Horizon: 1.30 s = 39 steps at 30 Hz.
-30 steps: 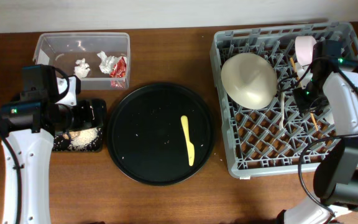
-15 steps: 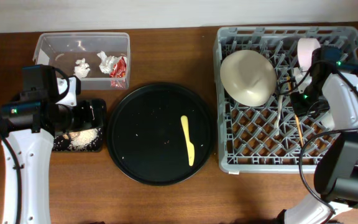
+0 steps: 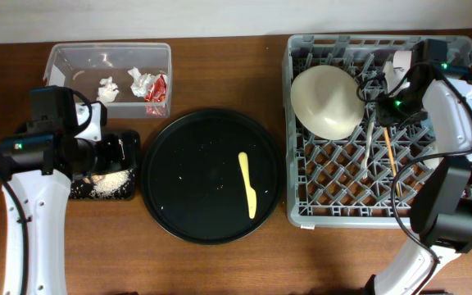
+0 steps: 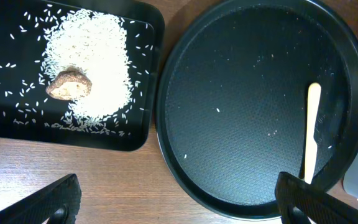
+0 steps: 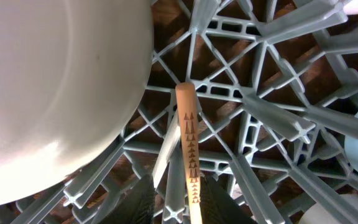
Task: Sort waste into correct bins and load items into the dishwasher rack
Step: 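Return right gripper to round tray and grasp the yellow knife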
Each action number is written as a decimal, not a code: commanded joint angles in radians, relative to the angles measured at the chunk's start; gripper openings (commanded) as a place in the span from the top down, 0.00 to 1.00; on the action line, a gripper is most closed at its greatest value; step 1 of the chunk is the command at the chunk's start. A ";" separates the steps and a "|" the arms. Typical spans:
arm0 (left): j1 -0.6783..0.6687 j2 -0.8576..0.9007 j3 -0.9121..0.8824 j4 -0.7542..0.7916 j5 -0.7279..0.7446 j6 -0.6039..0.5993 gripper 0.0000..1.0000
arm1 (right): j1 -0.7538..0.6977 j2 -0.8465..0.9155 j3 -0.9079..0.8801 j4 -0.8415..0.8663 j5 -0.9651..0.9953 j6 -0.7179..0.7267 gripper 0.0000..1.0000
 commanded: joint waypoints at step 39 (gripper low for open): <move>0.005 -0.008 -0.005 -0.003 0.011 -0.010 0.01 | 0.914 -0.109 -0.377 0.215 0.048 0.582 0.21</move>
